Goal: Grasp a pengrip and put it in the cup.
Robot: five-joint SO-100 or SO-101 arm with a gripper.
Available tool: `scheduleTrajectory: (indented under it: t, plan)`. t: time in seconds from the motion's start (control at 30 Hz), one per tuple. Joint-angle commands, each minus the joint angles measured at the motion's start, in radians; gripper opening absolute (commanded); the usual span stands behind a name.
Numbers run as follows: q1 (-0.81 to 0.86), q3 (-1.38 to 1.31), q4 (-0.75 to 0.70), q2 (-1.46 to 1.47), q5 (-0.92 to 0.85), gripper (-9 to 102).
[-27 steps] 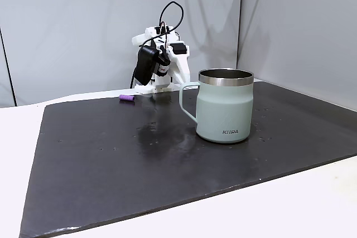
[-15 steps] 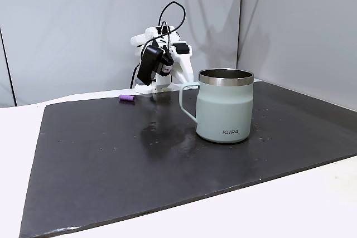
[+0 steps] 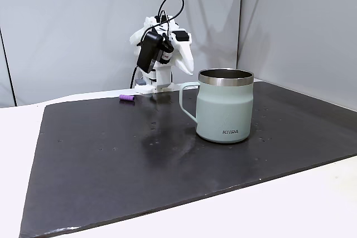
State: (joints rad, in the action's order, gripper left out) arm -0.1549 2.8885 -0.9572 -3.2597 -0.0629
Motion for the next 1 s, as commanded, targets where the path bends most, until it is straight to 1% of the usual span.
scheduleTrajectory:
  t: [0.0,0.17,0.33,0.6,0.73,0.87,0.97]
  plan:
    - [0.031,-0.161,-0.046,0.069,-0.017,0]
    - [0.089,-0.419,-0.207,0.232,0.032,1]
    - [0.198,-0.597,-0.305,0.293,-0.002,3]
    - [0.388,-0.813,-0.322,0.508,-0.044,0]
    - [0.486,-0.959,-0.385,0.699,-0.060,0]
    - [0.575,-1.137,-0.505,0.943,-0.106,0]
    - [0.632,-1.223,-0.601,1.098,-0.169,0]
